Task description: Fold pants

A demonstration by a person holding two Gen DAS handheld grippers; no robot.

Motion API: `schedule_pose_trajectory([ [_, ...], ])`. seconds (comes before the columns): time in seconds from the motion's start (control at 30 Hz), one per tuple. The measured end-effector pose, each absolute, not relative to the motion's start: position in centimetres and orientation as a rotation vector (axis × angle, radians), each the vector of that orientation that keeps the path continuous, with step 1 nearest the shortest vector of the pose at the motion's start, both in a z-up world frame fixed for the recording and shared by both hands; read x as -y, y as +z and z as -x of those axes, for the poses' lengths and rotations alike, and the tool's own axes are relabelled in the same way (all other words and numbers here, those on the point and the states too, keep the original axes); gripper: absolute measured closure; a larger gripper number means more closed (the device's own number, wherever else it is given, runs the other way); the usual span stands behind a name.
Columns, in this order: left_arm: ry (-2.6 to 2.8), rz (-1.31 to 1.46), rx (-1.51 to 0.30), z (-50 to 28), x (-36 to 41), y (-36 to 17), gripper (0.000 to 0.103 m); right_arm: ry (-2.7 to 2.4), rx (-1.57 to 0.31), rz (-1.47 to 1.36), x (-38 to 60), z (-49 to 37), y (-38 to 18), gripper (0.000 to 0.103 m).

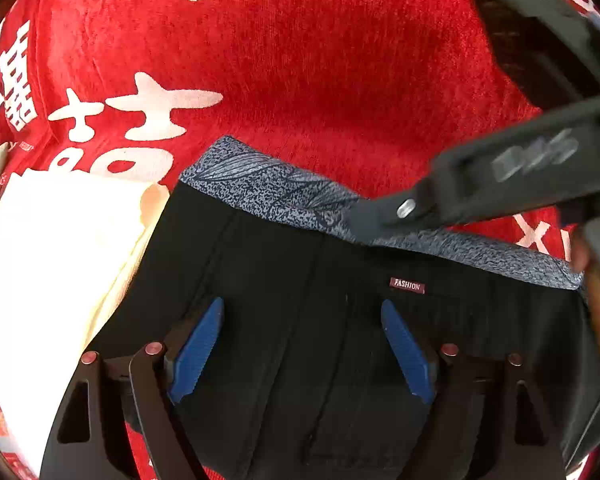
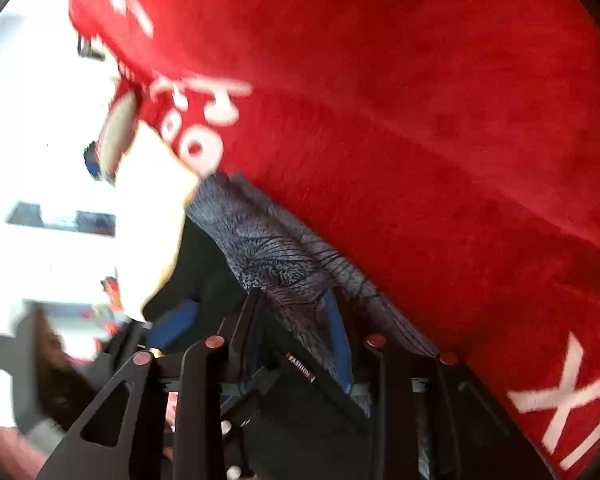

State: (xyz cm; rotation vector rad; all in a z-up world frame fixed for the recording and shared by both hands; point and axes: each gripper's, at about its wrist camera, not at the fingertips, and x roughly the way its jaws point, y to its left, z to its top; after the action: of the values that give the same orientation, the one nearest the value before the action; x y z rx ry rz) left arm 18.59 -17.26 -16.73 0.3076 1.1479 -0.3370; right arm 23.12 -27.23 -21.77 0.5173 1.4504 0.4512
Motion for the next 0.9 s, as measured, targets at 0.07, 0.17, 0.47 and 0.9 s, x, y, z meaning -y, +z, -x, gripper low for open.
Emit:
schedule_pose_trajectory([
  [0.07,-0.338,-0.305,-1.149,-18.6,17.2,-16.8,0.021,0.422,-1.470,-0.487,27.0,-23.0,-22.2,0.076],
  [0.17,-0.346,-0.303,-1.145,-18.5,17.1,-16.8,0.021,0.394,-1.465,-0.545,27.4,-23.4,-22.4,0.094],
  [0.47,-0.358,-0.292,-1.139,-18.3,16.8,-16.7,0.021,0.392,-1.362,-0.358,25.6,-24.4,-19.7,0.090],
  [0.9,-0.366,-0.239,-1.175,-18.9,16.3,-16.0,0.021,0.296,-1.375,-0.255,24.3,-25.9,-19.6,0.103],
])
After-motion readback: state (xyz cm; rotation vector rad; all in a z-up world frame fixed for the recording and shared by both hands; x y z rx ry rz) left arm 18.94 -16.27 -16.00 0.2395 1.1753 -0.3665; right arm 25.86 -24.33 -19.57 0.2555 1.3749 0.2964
